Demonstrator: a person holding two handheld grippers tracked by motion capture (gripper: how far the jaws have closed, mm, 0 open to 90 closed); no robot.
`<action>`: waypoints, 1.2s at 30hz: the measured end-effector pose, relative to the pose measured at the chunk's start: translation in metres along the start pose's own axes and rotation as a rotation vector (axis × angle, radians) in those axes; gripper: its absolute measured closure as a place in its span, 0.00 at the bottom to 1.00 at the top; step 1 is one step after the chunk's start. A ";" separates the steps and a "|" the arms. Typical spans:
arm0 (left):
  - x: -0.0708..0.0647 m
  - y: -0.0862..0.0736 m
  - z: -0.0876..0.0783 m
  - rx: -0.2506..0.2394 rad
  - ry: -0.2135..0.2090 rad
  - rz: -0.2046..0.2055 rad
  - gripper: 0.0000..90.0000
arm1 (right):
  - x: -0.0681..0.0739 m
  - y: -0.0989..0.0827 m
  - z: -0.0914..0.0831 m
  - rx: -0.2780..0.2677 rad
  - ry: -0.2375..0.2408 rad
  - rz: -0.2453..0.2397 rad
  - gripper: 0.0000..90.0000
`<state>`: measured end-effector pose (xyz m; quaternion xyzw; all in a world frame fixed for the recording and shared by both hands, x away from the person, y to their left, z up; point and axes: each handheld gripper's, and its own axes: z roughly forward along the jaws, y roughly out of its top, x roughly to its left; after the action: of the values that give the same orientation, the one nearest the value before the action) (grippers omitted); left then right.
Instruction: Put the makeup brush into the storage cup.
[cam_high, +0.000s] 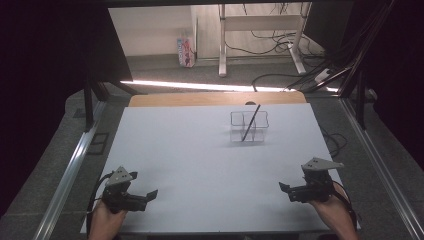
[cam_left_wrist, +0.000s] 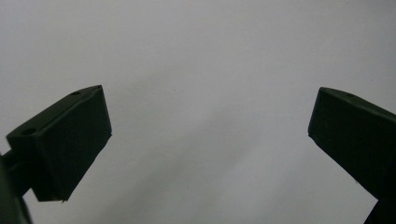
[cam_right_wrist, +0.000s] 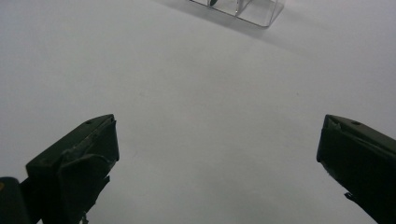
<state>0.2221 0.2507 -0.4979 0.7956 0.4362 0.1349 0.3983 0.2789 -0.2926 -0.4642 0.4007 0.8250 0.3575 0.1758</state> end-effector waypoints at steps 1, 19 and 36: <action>0.000 0.000 0.000 0.000 0.000 0.000 0.00 | 0.000 -0.001 0.000 0.000 -0.001 0.003 0.00; -0.001 0.000 0.000 -0.002 -0.004 0.004 0.00 | -0.003 -0.014 -0.011 -0.001 -0.037 0.000 0.00; -0.001 0.000 0.000 -0.001 -0.002 0.008 0.00 | -0.006 -0.025 -0.021 0.015 -0.052 0.006 0.00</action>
<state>0.2218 0.2498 -0.4976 0.7970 0.4327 0.1358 0.3988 0.2573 -0.3172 -0.4686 0.4136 0.8216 0.3413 0.1934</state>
